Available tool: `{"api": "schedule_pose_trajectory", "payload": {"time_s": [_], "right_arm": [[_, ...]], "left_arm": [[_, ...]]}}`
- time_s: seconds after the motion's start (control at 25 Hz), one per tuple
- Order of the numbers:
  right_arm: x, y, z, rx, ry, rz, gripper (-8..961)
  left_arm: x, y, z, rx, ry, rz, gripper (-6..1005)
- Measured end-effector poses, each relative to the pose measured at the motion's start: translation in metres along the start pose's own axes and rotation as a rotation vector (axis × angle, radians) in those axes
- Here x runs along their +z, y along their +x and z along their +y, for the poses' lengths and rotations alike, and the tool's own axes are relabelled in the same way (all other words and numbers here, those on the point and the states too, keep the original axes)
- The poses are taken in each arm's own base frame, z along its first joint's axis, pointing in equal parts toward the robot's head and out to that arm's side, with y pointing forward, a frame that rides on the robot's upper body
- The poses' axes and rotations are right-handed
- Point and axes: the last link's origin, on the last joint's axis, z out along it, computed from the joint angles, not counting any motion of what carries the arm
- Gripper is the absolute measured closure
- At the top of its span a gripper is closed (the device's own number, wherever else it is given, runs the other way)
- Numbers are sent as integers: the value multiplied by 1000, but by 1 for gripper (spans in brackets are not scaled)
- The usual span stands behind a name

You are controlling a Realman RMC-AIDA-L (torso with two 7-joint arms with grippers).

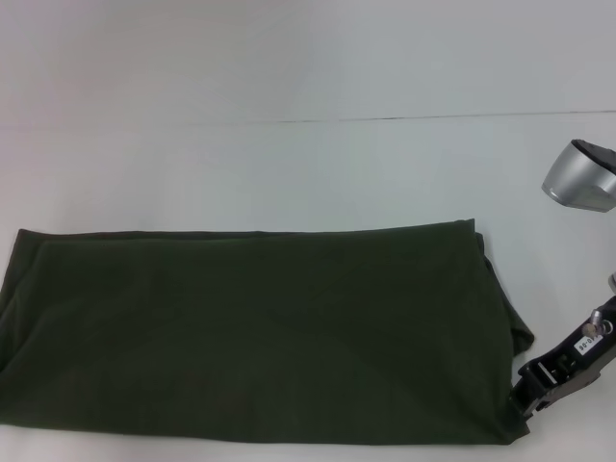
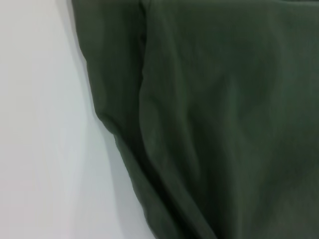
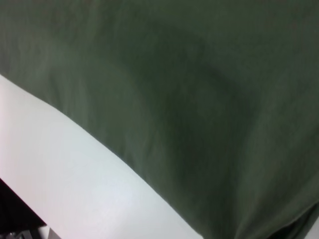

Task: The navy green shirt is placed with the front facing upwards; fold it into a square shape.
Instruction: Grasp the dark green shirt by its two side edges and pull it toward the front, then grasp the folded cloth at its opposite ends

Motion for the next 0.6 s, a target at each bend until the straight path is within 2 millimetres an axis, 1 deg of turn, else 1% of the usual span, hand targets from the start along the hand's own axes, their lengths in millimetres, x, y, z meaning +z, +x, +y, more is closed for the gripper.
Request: {"api": "schedule_pose_trajectory", "payload": {"time_s": [0.08, 0.4, 0.6], "right_arm": [[-1, 0, 1, -5, 3, 7, 917], [-6, -1, 3, -16, 2, 26, 660], [-11, 0, 2, -9, 1, 26, 423]], "left_arm": [[0, 1, 0, 0, 2, 2, 969], [-1, 3, -1, -1, 10, 10, 968], [-1, 5, -1, -8, 17, 17, 968]]}}
